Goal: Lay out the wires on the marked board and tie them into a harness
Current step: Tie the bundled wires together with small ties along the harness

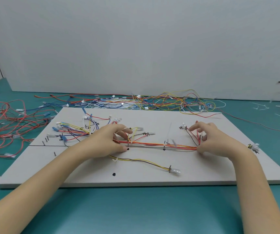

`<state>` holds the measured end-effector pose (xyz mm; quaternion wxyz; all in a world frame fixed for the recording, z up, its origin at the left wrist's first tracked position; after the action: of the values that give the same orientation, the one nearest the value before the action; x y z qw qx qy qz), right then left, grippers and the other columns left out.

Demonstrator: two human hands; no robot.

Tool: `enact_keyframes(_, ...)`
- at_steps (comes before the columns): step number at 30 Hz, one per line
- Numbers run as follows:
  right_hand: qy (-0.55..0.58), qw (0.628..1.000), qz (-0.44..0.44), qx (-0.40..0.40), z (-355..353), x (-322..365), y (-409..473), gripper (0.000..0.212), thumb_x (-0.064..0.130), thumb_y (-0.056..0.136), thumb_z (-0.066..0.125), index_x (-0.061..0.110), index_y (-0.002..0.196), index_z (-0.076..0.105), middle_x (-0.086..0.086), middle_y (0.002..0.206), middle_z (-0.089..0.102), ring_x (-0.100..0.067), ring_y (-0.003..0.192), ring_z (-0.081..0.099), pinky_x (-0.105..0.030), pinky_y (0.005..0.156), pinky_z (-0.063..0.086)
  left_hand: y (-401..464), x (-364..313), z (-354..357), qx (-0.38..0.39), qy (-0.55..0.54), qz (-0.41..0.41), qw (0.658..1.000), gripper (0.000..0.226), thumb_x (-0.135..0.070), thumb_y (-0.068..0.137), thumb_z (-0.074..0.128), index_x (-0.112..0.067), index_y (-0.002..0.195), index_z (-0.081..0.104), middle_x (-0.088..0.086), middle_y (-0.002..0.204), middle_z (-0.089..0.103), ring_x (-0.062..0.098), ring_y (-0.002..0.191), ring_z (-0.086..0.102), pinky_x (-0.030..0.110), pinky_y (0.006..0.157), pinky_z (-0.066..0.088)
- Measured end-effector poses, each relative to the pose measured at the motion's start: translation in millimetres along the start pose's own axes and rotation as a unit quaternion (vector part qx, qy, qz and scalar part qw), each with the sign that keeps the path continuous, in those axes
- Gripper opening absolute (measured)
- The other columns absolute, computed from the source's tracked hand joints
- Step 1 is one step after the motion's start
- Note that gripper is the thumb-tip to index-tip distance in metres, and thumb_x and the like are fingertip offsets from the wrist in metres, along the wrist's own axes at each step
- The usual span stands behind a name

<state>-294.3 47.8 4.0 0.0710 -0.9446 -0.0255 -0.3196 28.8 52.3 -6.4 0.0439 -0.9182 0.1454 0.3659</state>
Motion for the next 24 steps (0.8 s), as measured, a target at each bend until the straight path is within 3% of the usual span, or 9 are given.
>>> enact_keyframes(4, -0.007, 1.0, 0.011, -0.005, -5, -6, -1, 0.044, 0.0, 0.075, 0.067, 0.036, 0.099, 0.062, 0.001, 0.112, 0.043, -0.023, 0.089, 0.062, -0.035, 0.081, 0.05, 0, -1, 2, -0.004, -0.083, 0.017, 0.996, 0.05, -0.005, 0.077, 0.077, -0.047, 0.103, 0.066, -0.014, 0.104, 0.067, 0.0, 0.081, 0.062, 0.014, 0.069, 0.049)
enact_keyframes(7, -0.001, 1.0, -0.004, -0.005, -7, -5, -4, 0.043, -0.001, 0.075, 0.07, 0.038, 0.092, 0.067, 0.004, 0.11, 0.046, -0.027, 0.089, 0.064, -0.038, 0.087, 0.049, -1, -1, -1, -0.023, -0.126, 0.041, 0.991, 0.06, 0.009, 0.074, 0.068, -0.044, 0.103, 0.067, -0.014, 0.104, 0.068, -0.001, 0.085, 0.062, 0.014, 0.065, 0.049)
enact_keyframes(10, -0.004, 1.0, -0.026, 0.011, -4, 3, -6, 0.044, -0.003, 0.075, 0.07, 0.038, 0.091, 0.071, 0.011, 0.112, 0.047, -0.016, 0.087, 0.059, -0.032, 0.083, 0.045, -1, 0, -2, -0.049, -0.155, 0.06, 0.985, 0.064, 0.015, 0.074, 0.061, -0.041, 0.105, 0.067, -0.019, 0.109, 0.066, 0.001, 0.097, 0.062, 0.017, 0.071, 0.052)
enact_keyframes(13, -0.009, 0.999, -0.048, 0.012, -3, 10, -8, 0.035, -0.003, 0.076, 0.073, 0.032, 0.076, 0.075, 0.001, 0.107, 0.057, -0.01, 0.074, 0.054, -0.022, 0.071, 0.041, -2, -2, -1, -0.071, -0.152, 0.076, 0.983, 0.067, 0.013, 0.074, 0.063, -0.044, 0.108, 0.064, -0.025, 0.112, 0.063, 0.002, 0.101, 0.063, 0.015, 0.07, 0.051)
enact_keyframes(16, -0.005, 0.999, -0.045, 0.002, -5, 10, -9, 0.029, 0.002, 0.079, 0.075, 0.029, 0.067, 0.073, -0.005, 0.094, 0.061, -0.011, 0.067, 0.052, -0.018, 0.062, 0.039, -4, -4, 0, -0.087, -0.095, 0.086, 0.988, 0.064, 0.003, 0.077, 0.068, -0.05, 0.112, 0.059, -0.03, 0.113, 0.059, -0.002, 0.099, 0.061, 0.015, 0.072, 0.047)
enact_keyframes(18, -0.002, 0.999, -0.036, 0.005, -6, 8, -10, 0.025, 0.005, 0.081, 0.074, 0.027, 0.068, 0.073, 0.004, 0.077, 0.061, -0.006, 0.062, 0.052, -0.013, 0.058, 0.038, -5, -4, 3, -0.113, -0.015, 0.084, 0.99, 0.054, -0.01, 0.079, 0.07, -0.049, 0.114, 0.055, -0.03, 0.112, 0.058, -0.006, 0.095, 0.058, 0.026, 0.086, 0.04)
enact_keyframes(20, 0.007, 0.999, -0.03, 0.019, -6, 7, -10, 0.023, 0.006, 0.083, 0.071, 0.025, 0.071, 0.073, 0.013, 0.059, 0.061, 0.002, 0.055, 0.052, -0.009, 0.055, 0.037, -7, -4, 7, -0.138, 0.108, 0.078, 0.982, 0.045, -0.026, 0.085, 0.067, -0.048, 0.119, 0.048, -0.027, 0.108, 0.055, -0.008, 0.095, 0.052, 0.031, 0.087, 0.024)
enact_keyframes(24, 0.041, 0.999, -0.022, 0.017, -10, 1, -11, 0.019, 0.004, 0.087, 0.068, 0.021, 0.079, 0.073, 0.01, 0.068, 0.066, -0.014, 0.073, 0.056, -0.028, 0.074, 0.043, -9, -1, 9, -0.144, 0.276, 0.083, 0.947, 0.039, -0.047, 0.091, 0.05, -0.046, 0.13, 0.041, -0.021, 0.104, 0.053, 0.006, 0.102, 0.035, 0.034, 0.086, 0.016)
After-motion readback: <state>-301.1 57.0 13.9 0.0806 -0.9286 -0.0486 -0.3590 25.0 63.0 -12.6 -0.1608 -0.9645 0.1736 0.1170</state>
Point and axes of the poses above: each hand's wrist, its own y-axis towards the middle knuckle, its own z-axis out of the palm, x = y × z, the point moved 4 cm from there along y, towards the middle knuckle
